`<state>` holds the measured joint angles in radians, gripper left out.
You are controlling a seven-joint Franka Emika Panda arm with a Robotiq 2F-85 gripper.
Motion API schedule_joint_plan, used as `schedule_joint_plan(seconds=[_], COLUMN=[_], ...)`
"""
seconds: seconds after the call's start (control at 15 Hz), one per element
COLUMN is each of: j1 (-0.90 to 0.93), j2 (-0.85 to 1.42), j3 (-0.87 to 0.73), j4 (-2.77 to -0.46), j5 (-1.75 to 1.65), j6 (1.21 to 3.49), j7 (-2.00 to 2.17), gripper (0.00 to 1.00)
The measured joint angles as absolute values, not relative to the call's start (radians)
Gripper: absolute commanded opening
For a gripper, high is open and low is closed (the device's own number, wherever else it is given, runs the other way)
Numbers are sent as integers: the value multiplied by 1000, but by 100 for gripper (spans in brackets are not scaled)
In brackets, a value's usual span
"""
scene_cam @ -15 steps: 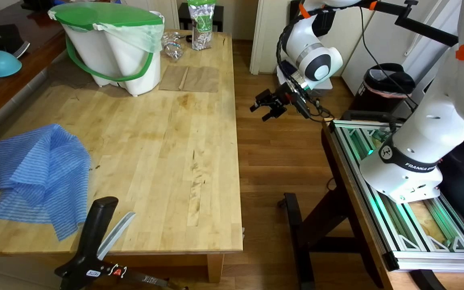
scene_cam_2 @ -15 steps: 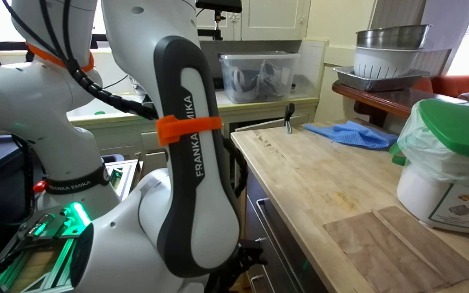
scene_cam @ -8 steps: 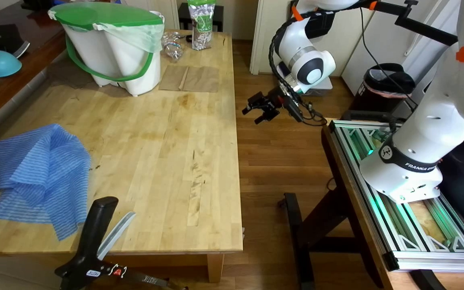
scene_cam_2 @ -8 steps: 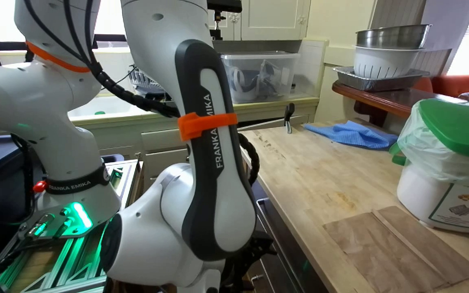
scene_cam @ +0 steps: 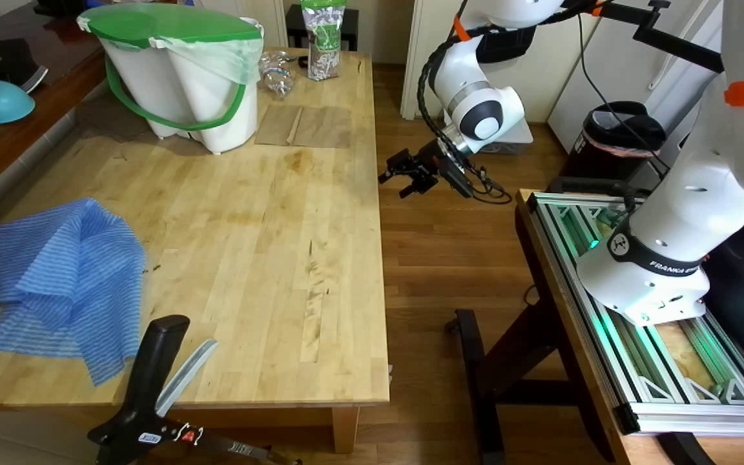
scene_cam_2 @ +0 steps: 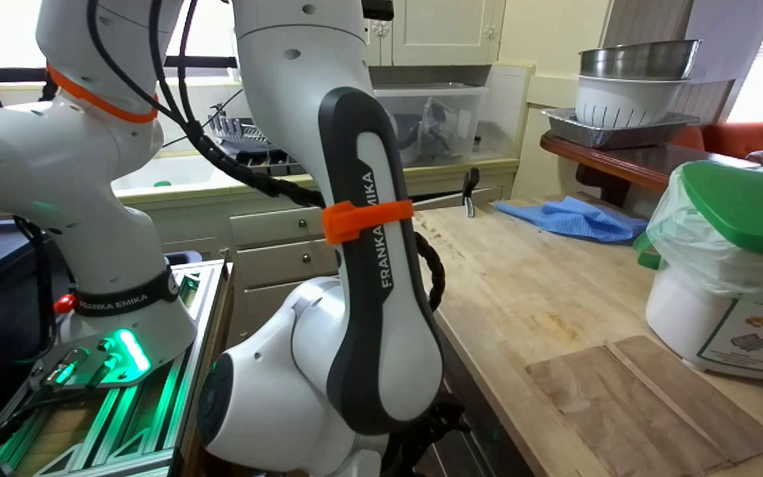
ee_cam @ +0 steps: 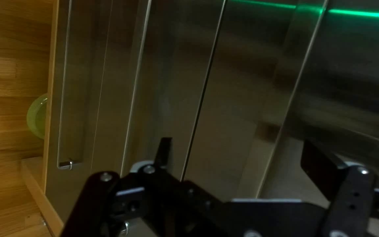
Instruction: Open the drawer
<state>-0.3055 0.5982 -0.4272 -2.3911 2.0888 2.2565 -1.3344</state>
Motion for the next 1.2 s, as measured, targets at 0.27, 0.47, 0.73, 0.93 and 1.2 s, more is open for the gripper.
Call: schedule_joint_plan(seconds=[0.27,0.47,0.73,0.93,1.2], j1=[-300,-300,-300,-300,-300], j2=[643,669,692,706,719], j3=[-427,-428,-429,-432,-436], j4=[-2358,-2335,-2316,-2308,-2301], j5=[2092,2092,2092,2092,2092], j6=[2257,2257,2257,2257,2257], j7=[-1334,-1334,-1334,-1334,-1334], gripper=[63,58,55,61,64])
